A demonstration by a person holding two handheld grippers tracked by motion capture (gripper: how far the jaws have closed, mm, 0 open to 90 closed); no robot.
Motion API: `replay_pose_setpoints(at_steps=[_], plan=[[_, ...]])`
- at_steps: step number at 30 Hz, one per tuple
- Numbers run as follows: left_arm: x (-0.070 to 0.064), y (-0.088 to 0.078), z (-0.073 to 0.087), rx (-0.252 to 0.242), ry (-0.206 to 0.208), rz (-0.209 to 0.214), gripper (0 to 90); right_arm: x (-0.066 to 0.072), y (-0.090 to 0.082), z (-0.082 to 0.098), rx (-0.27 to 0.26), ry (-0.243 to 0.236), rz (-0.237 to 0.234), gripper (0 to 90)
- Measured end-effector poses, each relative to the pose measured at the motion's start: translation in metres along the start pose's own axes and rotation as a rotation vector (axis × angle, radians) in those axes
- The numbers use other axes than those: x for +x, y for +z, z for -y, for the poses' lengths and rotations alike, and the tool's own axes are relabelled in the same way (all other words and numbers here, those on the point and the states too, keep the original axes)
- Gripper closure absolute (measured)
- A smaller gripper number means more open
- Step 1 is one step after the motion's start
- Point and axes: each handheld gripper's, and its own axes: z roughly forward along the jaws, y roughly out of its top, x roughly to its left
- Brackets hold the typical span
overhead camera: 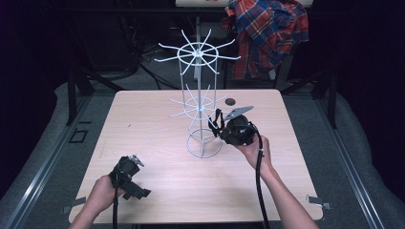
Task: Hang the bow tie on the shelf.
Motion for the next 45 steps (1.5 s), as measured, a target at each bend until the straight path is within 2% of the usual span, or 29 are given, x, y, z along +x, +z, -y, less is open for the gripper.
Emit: replay_pose_setpoints(at_steps=[11, 13, 14, 15, 17, 20, 26, 31, 32, 33, 38, 43, 45], plan=[[0.0, -0.002, 0.001, -0.01, 0.004, 0.004, 0.0, -0.002, -0.01, -0.001, 0.009, 0.003, -0.002, 63.6], [0.0, -0.002, 0.0, -0.012, 0.005, 0.005, 0.0, 0.0, -0.012, -0.002, 0.013, 0.005, -0.013, 57.5], [0.0, -0.002, 0.0, -0.012, 0.005, 0.005, 0.0, 0.0, -0.012, -0.002, 0.013, 0.005, -0.013, 57.5], [0.0, -0.002, 0.0, -0.012, 0.005, 0.005, 0.0, 0.002, -0.015, -0.002, 0.023, 0.001, -0.016, 52.3], [0.001, -0.002, 0.0, -0.011, 0.008, 0.004, 0.0, 0.003, -0.016, -0.002, 0.023, 0.002, -0.016, 50.7], [0.001, -0.002, 0.0, -0.011, 0.007, 0.004, 0.0, 0.004, -0.023, -0.002, 0.032, -0.003, -0.008, 43.1], [0.0, -0.002, 0.0, -0.012, 0.002, 0.007, 0.0, 0.001, -0.034, 0.003, 0.03, 0.016, -0.001, 35.1], [0.0, -0.002, -0.001, -0.009, 0.004, 0.008, 0.0, -0.005, -0.047, 0.014, 0.038, 0.048, 0.001, 27.5], [0.0, -0.002, -0.001, -0.008, 0.005, 0.006, 0.0, -0.008, -0.051, 0.02, 0.045, 0.059, 0.005, 22.5], [0.0, -0.002, -0.001, -0.008, 0.009, 0.006, 0.0, -0.008, -0.053, 0.022, 0.042, 0.063, 0.013, 21.1], [0.0, -0.001, -0.002, -0.013, 0.014, 0.005, 0.0, -0.013, -0.06, 0.038, 0.06, 0.098, 0.016, 17.9], [-0.001, -0.001, -0.004, -0.012, 0.015, 0.009, 0.0, -0.013, -0.064, 0.051, 0.083, 0.113, 0.02, 16.4], [-0.001, -0.001, -0.005, -0.012, 0.022, 0.01, 0.0, -0.013, -0.066, 0.063, 0.107, 0.124, 0.005, 16.5]])
